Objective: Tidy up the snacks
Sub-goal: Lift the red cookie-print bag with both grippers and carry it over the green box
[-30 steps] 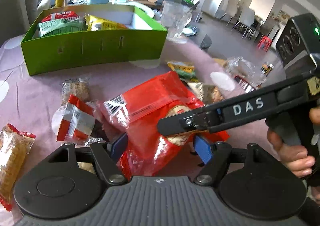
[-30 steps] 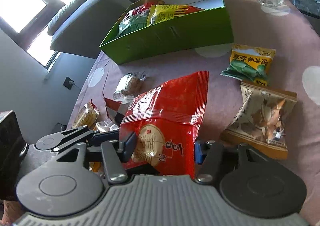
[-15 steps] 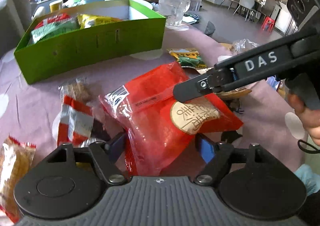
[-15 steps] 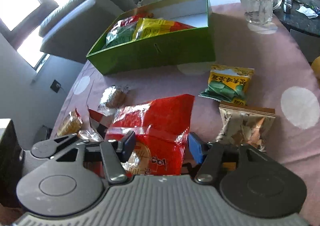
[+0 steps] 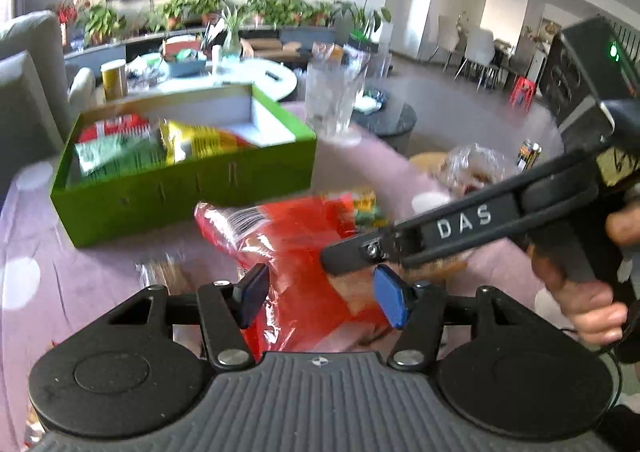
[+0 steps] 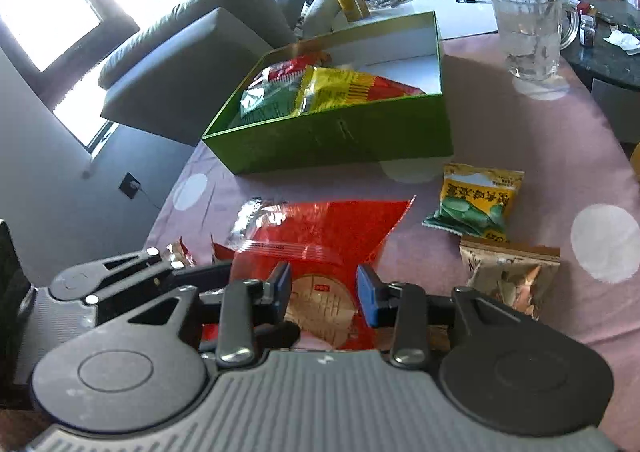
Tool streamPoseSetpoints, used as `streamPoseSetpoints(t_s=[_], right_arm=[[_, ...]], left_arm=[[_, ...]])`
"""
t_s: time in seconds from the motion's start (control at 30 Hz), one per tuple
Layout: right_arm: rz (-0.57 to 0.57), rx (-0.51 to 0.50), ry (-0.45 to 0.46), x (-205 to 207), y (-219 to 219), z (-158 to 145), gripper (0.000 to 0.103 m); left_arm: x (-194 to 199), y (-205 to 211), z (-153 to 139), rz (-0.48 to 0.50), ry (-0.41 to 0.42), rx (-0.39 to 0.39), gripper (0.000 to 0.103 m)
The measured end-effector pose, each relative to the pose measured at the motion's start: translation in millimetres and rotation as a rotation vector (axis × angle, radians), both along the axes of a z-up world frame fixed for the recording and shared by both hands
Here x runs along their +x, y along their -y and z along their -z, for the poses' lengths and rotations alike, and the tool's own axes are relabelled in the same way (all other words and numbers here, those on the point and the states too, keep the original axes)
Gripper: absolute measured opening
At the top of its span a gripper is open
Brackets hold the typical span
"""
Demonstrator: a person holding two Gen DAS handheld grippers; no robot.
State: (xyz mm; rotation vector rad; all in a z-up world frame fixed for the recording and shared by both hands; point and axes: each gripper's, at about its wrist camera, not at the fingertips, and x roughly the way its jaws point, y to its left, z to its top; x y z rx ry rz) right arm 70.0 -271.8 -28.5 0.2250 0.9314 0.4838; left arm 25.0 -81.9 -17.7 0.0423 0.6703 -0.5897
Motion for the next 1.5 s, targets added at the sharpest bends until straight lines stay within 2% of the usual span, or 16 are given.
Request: streamPoseSetpoints(t_s=[0.07, 0.13, 0.2, 0.23, 0.27, 0.33, 0.4, 0.47, 0.53, 0.67, 0.8, 0.9, 0.97, 1.07, 1.23, 1.5], right_arm=[[-0.025, 0.057, 0.0, 0.2, 0.9, -4.3, 0.006], [-0.067, 0.142, -0.031, 0.8, -1.0, -10.2, 0.006], [-0.051, 0.097, 0.026, -2.0, -6.2, -19.5, 0.006], [-0.031, 0.062, 0.053, -3.0, -7.7, -22.6, 0.006], [-0.005, 0.032, 0.07, -3.0, -7.0, -23.8, 0.006], [0.035, 0.005, 0.067, 0.3, 0.0, -20.0, 0.009], [0.079, 0.006, 0.007, 5.4, 9.5, -8.8, 0.034], [0.111, 0.028, -0.043, 8.5, 17.0, 3.2, 0.046], [0.126, 0.031, -0.076, 12.9, 16.6, 10.8, 0.052], [0.111, 0.009, -0.1, 20.6, 6.7, 20.8, 0.064], [0.08, 0.036, -0.141, 28.8, -3.7, 31.9, 0.062], [0.066, 0.065, -0.155, 34.5, -10.6, 38.7, 0.042], [0.049, 0.049, -0.125, 33.1, -13.9, 32.9, 0.038], [0.027, 0.032, -0.09, 28.5, -15.1, 23.5, 0.036], [0.043, 0.096, -0.039, 22.7, -5.9, 0.6, 0.036], [0.054, 0.128, 0.082, 38.9, -2.7, -40.8, 0.036]], left_arm=[[-1.5, 3.6, -7.5, 0.036, 0.006, -0.042, 0.052], [-3.8, 10.5, -13.2, 0.034, 0.052, -0.001, 0.052], [-3.9, 14.1, -12.9, 0.017, 0.082, 0.052, 0.054], [-1.8, 13.0, -10.4, -0.002, 0.074, 0.069, 0.06], [0.9, 9.7, -6.2, -0.023, 0.055, 0.075, 0.068], [9.0, -0.6, 5.6, -0.071, 0.001, 0.069, 0.076], [18.9, -9.0, 18.1, -0.116, -0.072, 0.054, 0.076], [26.1, -14.0, 29.2, -0.135, -0.138, 0.04, 0.077], [30.8, -15.4, 37.0, -0.14, -0.158, 0.041, 0.079], [44.1, -7.2, 46.8, -0.115, -0.164, 0.093, 0.084], [51.9, 4.4, 58.1, -0.067, -0.188, 0.107, 0.08], [50.0, 8.6, 57.3, -0.079, -0.168, 0.11, 0.072], [48.9, 5.9, 51.7, -0.087, -0.166, 0.079, 0.072], [45.3, 3.9, 39.7, -0.092, -0.14, 0.064, 0.072], [38.1, 8.8, 10.3, -0.09, -0.032, 0.089, 0.072], [62.0, 17.0, -31.9, -0.083, 0.073, 0.097, 0.072]])
